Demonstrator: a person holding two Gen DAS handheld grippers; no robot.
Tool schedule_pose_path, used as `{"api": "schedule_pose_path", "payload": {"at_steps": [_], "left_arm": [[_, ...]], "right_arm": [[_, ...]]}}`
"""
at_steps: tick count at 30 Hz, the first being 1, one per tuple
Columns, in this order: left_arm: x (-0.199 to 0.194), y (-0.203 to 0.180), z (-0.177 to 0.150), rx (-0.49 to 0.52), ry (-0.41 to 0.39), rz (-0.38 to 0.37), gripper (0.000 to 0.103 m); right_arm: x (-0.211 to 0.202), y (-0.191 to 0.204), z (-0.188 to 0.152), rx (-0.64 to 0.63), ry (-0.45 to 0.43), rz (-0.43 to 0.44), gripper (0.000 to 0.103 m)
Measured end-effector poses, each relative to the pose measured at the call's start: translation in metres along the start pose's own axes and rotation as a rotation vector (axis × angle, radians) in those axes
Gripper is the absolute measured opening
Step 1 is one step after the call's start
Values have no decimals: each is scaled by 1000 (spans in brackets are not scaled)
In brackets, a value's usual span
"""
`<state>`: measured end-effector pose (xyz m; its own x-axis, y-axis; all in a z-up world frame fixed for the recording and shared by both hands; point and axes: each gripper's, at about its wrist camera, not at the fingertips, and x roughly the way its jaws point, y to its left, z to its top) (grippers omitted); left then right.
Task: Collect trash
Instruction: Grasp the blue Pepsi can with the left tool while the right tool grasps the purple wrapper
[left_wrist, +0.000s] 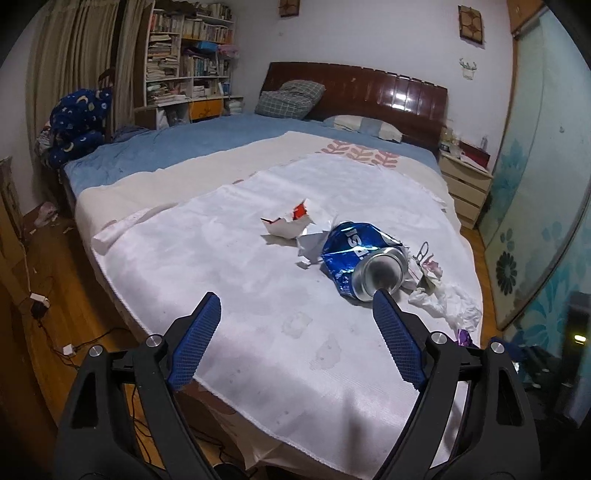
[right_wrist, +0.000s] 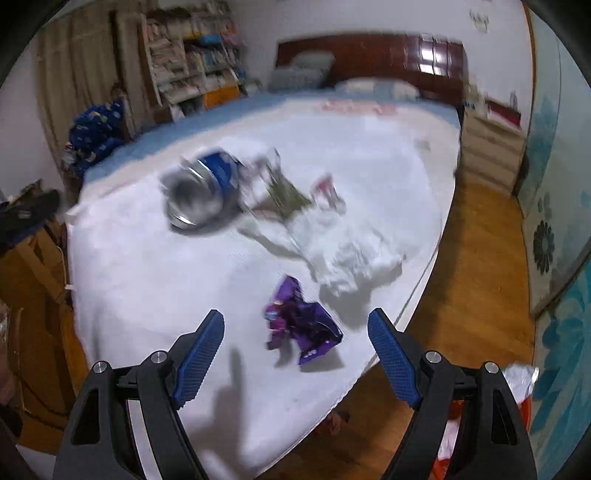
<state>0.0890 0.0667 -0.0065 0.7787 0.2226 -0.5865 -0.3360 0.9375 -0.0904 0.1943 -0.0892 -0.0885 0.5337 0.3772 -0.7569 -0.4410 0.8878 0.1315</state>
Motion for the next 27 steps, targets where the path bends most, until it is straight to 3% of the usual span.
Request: {"api": "schedule_pose_path", "payload": {"at_steps": [2, 4, 5, 6, 7, 10, 17, 27], "left_arm": [[4, -3, -2, 13, 5, -17, 84], [11, -9, -1, 38, 8, -40, 85], [16, -14, 0, 52, 12, -61, 85], [20, -19, 1, 62, 16, -81, 85], [23, -24, 2, 70, 17, -97, 85], [41, -40, 5, 105, 14, -164, 86], [74, -75, 17, 280, 19, -126, 86], [115, -86, 19, 267, 132, -59, 85]], "right_arm": [[16, -14, 0, 84, 52, 39, 78], [24, -26, 2, 183, 69, 120, 57], [24, -29, 3, 201, 69, 131, 52], [23, -30, 4, 206, 66, 131, 40], [22, -31, 5, 205, 63, 131, 36], [18, -34, 6, 209, 55, 139, 32], [-4, -57, 12, 229, 14, 157, 30], [-16, -64, 14, 235, 2, 187, 30]]}}
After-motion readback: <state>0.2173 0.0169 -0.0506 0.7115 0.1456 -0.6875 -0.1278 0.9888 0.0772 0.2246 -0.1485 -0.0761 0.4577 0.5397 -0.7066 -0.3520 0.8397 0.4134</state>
